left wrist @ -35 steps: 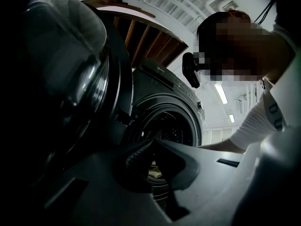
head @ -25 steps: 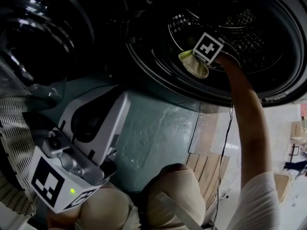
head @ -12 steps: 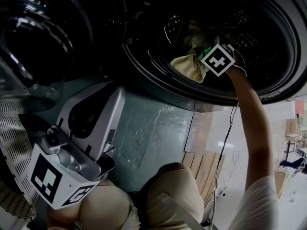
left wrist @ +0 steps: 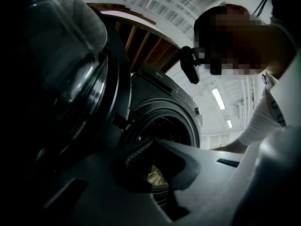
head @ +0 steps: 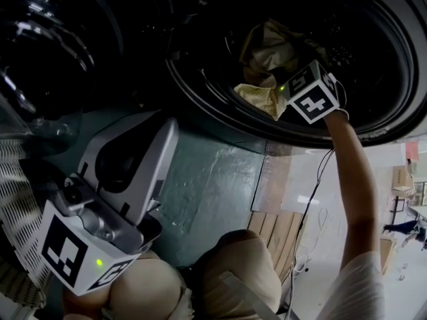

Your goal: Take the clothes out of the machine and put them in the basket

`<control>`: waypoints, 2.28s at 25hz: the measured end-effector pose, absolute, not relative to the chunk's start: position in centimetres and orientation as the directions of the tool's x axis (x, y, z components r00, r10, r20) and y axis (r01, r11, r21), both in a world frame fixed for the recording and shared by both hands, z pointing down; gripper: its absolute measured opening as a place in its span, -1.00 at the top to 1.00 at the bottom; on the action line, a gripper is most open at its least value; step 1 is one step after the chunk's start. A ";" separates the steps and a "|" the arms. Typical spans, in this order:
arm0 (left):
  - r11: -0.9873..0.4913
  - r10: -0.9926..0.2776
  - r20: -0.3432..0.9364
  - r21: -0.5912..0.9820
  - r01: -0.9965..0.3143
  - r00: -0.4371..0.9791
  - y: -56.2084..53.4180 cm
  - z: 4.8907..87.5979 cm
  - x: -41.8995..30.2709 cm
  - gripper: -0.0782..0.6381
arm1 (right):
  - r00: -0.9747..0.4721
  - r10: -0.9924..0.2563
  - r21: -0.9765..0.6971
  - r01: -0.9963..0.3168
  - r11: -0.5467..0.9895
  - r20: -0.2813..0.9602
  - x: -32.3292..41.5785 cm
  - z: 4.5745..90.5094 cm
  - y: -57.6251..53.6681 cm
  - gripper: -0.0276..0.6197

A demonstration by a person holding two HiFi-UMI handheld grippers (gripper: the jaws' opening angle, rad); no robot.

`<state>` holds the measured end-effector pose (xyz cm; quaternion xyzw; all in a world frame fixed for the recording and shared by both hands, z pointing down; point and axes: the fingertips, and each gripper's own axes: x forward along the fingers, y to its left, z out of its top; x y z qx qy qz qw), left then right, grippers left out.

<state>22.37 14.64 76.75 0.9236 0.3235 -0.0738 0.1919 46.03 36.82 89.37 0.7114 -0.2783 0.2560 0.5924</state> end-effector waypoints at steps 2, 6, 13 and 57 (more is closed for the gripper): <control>-0.721 0.551 -0.254 0.334 0.607 0.795 14.7 76.6 22.4 0.74 | 0.719 -0.125 0.702 -0.695 -0.157 0.684 45.7 88.6 36.0 0.13; -0.741 0.536 -0.208 0.348 0.575 0.818 16.3 73.6 19.5 0.74 | 0.695 -0.180 0.680 -0.718 -0.144 0.696 43.1 86.5 34.6 0.13; -0.804 0.469 -0.012 0.408 0.433 0.883 14.8 65.4 14.1 0.74 | 0.640 -0.234 0.633 -0.766 -0.115 0.732 35.0 80.1 35.0 0.14; -0.817 -0.443 -0.003 0.413 -0.402 0.896 -11.6 16.8 -8.2 0.74 | 0.128 -0.746 0.362 -0.918 0.160 0.654 7.6 29.1 5.1 0.14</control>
